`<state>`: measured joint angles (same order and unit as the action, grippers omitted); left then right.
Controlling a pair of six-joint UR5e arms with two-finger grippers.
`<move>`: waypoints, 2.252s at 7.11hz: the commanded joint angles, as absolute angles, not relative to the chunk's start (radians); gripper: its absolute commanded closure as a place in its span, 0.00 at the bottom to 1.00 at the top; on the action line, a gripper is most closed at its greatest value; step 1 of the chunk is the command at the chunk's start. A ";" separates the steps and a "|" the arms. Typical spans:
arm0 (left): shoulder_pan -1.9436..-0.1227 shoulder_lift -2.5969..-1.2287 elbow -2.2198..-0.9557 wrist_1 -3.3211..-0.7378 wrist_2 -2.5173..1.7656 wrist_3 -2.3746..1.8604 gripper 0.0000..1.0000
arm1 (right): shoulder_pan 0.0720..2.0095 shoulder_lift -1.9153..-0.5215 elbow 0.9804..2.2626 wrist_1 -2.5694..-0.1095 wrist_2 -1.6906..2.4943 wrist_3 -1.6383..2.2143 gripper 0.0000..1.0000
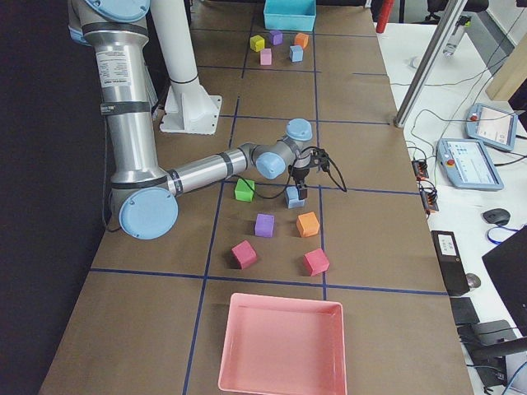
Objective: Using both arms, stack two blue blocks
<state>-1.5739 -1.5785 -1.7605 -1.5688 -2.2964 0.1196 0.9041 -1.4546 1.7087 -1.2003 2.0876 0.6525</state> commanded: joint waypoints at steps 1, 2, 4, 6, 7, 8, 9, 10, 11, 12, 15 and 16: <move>-1.574 -1.578 -1.766 -1.569 -2.296 0.120 0.00 | 0.888 -1.457 1.658 -1.151 2.086 0.653 0.00; -1.574 -1.578 -1.766 -1.569 -2.296 0.118 0.00 | 0.867 -1.454 1.635 -1.143 2.085 0.653 0.00; -1.574 -1.578 -1.770 -1.569 -2.296 0.118 0.00 | 0.862 -1.453 1.629 -1.144 2.086 0.653 0.63; -1.574 -1.577 -1.779 -1.569 -2.296 0.118 0.00 | 0.864 -1.445 1.653 -1.147 2.095 0.660 0.99; -1.574 -1.572 -1.781 -1.569 -2.299 0.117 0.00 | 0.864 -1.419 1.687 -1.163 2.095 0.742 1.00; -1.574 -1.569 -1.779 -1.569 -2.328 0.117 0.00 | 0.858 -1.332 1.683 -1.178 2.091 0.885 1.00; -1.574 -1.566 -1.779 -1.569 -2.335 0.117 0.00 | 0.800 -1.219 1.680 -1.243 2.065 0.988 1.00; -1.574 -1.566 -1.781 -1.569 -2.336 0.118 0.00 | 0.731 -1.087 1.677 -1.387 1.990 1.068 0.99; -1.574 -1.566 -1.779 -1.569 -2.336 0.117 0.00 | 0.669 -0.975 1.652 -1.499 1.911 1.118 0.98; -1.574 -1.568 -1.779 -1.569 -2.336 0.117 0.00 | 0.634 -0.839 1.543 -1.517 1.876 1.220 0.98; -1.574 -1.568 -1.776 -1.569 -2.336 0.117 0.00 | 0.528 -0.641 1.338 -1.529 1.813 1.262 0.98; -1.574 -1.568 -1.772 -1.569 -2.336 0.117 0.00 | 0.513 -0.640 1.321 -1.529 1.789 1.255 0.98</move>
